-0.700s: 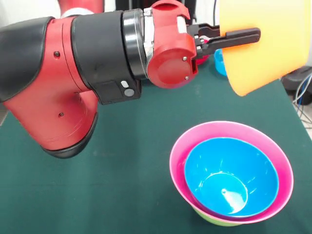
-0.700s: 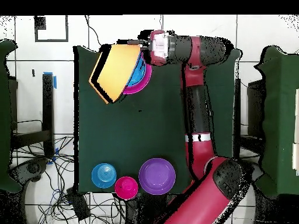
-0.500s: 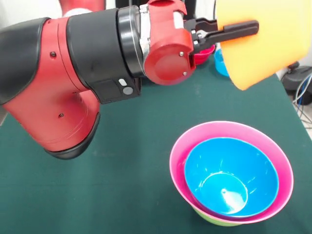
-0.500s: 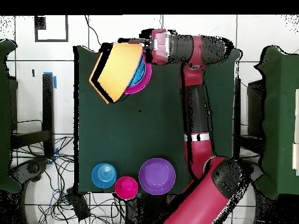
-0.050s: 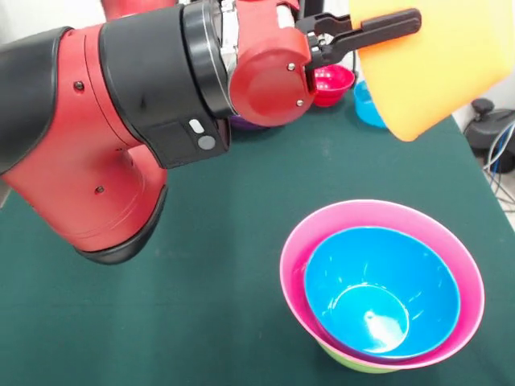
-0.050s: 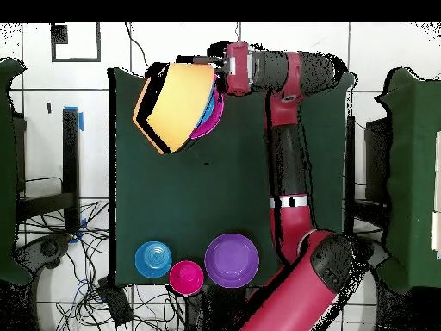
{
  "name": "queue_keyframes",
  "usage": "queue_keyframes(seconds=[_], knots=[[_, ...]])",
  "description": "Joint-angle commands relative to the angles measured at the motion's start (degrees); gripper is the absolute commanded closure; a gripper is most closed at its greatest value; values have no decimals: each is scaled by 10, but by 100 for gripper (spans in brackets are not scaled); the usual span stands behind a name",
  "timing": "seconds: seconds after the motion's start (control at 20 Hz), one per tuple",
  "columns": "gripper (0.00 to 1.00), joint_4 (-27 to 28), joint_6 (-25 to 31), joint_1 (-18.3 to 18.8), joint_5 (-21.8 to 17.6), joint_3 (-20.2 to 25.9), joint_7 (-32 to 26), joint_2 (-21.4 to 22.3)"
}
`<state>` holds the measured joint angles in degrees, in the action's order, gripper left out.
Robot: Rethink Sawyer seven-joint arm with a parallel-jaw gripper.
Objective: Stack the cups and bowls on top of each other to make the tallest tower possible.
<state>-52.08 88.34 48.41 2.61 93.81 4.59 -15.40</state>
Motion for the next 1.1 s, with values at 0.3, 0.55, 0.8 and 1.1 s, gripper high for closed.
queue_keyframes(seconds=[0.3, 0.55, 0.8, 1.1], knots=[[100, 8, 2, 4, -15, -18, -179, 10], [100, 30, 21, -6, -4, -5, -217, 5], [100, 80, 62, -33, 33, 8, -247, -2], [100, 118, 73, -49, 46, 14, -315, -6]])
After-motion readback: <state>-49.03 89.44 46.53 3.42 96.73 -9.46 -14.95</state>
